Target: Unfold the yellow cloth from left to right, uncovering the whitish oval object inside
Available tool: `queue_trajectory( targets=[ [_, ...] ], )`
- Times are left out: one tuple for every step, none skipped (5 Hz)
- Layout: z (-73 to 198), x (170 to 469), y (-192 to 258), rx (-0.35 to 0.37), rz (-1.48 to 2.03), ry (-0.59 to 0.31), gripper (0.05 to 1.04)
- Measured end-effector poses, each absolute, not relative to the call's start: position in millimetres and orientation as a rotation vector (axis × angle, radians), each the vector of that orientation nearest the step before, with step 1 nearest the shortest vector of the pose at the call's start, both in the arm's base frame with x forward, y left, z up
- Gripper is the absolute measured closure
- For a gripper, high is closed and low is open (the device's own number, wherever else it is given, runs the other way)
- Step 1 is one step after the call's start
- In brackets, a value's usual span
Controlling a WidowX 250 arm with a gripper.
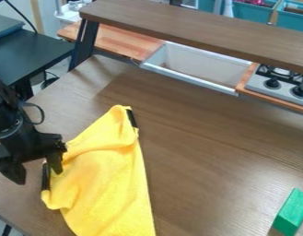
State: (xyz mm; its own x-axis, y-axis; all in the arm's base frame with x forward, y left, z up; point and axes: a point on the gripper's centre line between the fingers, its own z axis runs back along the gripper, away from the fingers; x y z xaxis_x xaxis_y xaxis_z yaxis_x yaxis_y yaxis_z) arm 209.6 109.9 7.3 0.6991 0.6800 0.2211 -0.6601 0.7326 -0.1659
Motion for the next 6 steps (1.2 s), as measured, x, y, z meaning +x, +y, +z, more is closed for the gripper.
queue_trajectory(
  targets=[
    [-0.5,211.1,108.8,-0.064,0.743,-0.268,0.083],
    [-7.7,215.6,109.4,-0.053,0.738,-0.264,0.084],
    [-16.0,217.2,108.8,-0.037,0.726,-0.258,0.133],
    [-18.1,220.2,108.6,-0.022,0.721,-0.273,0.384],
    [-18.2,220.6,107.3,-0.025,0.723,-0.271,0.695],
    [-13.7,219.5,101.9,-0.057,0.731,-0.24,0.913]
  ],
)
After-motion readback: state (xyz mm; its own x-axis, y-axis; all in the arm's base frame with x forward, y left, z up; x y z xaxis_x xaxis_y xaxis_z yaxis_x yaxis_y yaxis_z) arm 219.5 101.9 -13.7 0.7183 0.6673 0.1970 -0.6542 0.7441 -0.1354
